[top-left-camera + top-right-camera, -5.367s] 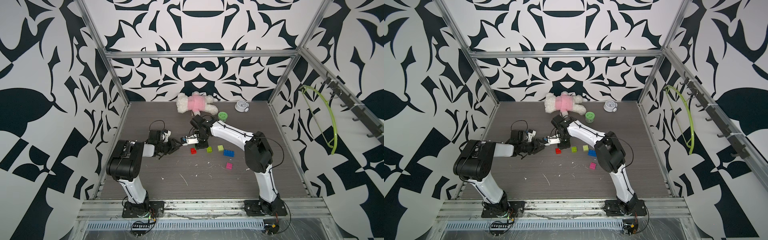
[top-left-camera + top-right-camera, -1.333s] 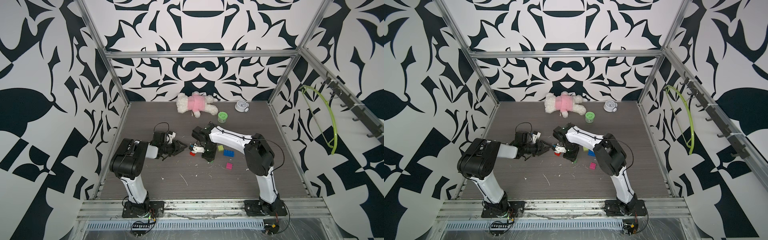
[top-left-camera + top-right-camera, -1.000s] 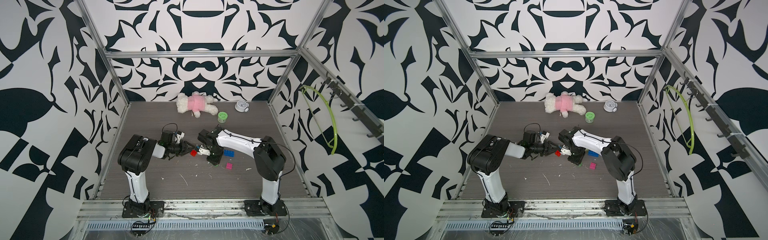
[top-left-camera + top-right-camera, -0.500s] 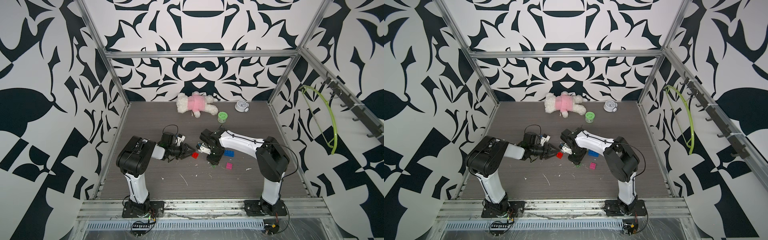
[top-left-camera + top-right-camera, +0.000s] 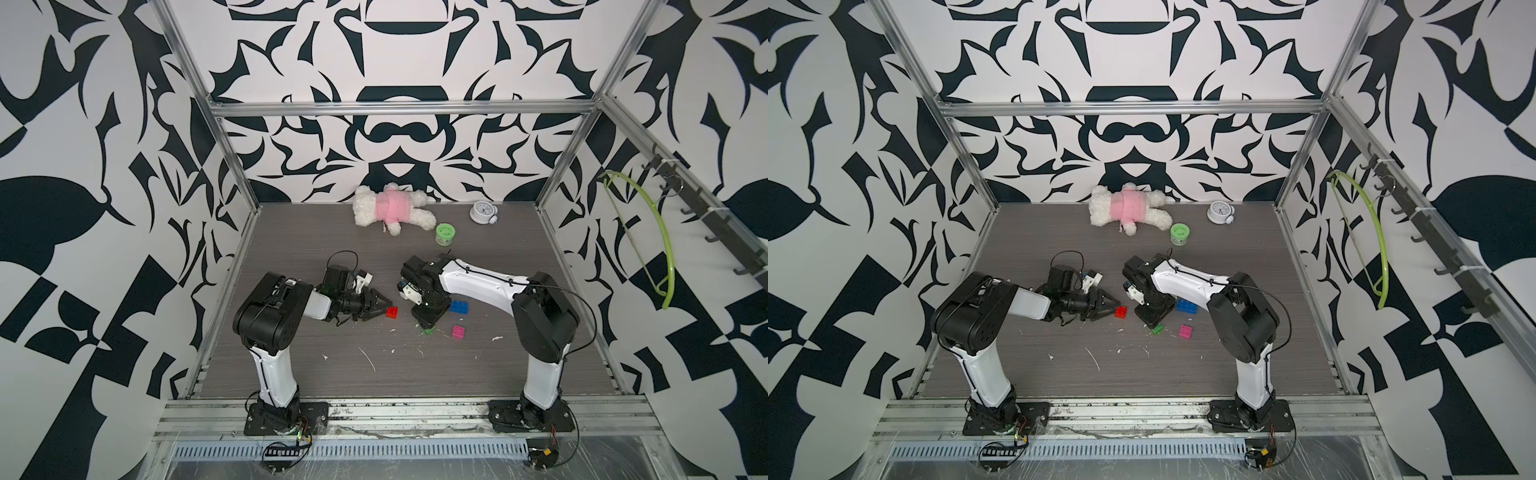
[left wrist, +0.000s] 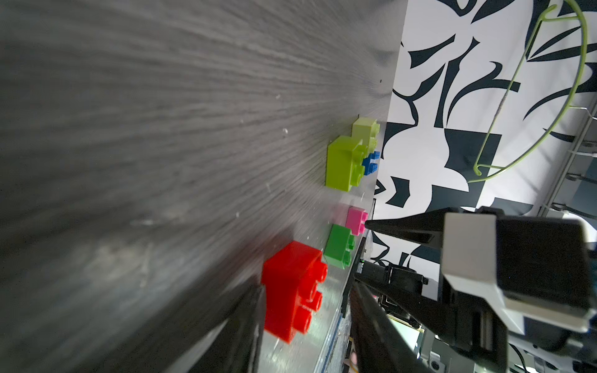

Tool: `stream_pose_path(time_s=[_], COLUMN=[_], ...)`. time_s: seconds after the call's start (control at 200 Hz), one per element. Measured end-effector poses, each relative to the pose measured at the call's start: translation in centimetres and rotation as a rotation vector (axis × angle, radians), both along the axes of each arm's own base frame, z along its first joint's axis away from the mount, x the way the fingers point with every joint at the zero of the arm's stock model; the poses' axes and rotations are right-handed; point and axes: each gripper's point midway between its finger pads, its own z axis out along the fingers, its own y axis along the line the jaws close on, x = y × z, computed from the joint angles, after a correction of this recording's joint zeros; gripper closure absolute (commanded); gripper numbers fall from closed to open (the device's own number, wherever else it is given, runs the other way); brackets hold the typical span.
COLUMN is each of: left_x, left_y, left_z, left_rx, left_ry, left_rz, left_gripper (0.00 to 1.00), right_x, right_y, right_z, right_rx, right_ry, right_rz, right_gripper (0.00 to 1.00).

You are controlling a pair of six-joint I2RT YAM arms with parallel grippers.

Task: Assemble the letter y with lego
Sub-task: Pick up the lego brick from the center of the board.

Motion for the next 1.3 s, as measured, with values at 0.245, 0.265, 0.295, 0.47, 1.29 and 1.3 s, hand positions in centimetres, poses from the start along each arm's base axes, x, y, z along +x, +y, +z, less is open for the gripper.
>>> stream_pose_path(time_s=[0.245,0.265,0.295,0.47,1.29,1.3], left_x=[0.0,0.0,0.0,0.0,1.8,1.9], left_y=[0.0,0.0,0.0,0.0,2.5,2.6], left_z=[0.0,0.0,0.0,0.0,0.2,0.2], left_rx=[0.001,0.001,0.001,0.001,0.017,0.018], left_ry=[0.001,0.001,0.001,0.001,0.005,0.005], left_rz=[0.000,0.000,0.000,0.000,0.092,0.095], left_gripper=[0.52,0.52,0.52,0.52,0.50,0.50], right_x=[-0.2,-0.3,-0.3,-0.3,2.1,2.3], right_y=[0.2,0.2,0.2,0.2,2.2,2.4], right_z=[-0.5,-0.5,-0.5,-1.1,2.1,2.3], right_rx=[0.011,0.010,0.010,0.003,0.040,0.045], right_ry=[0.014,0.015,0.017,0.024,-0.100,-0.107], right_rz=[-0.100,-0.104,-0.110,-0.130,0.100,0.112], right_gripper=[0.52,0.52,0.52,0.53,0.74,0.74])
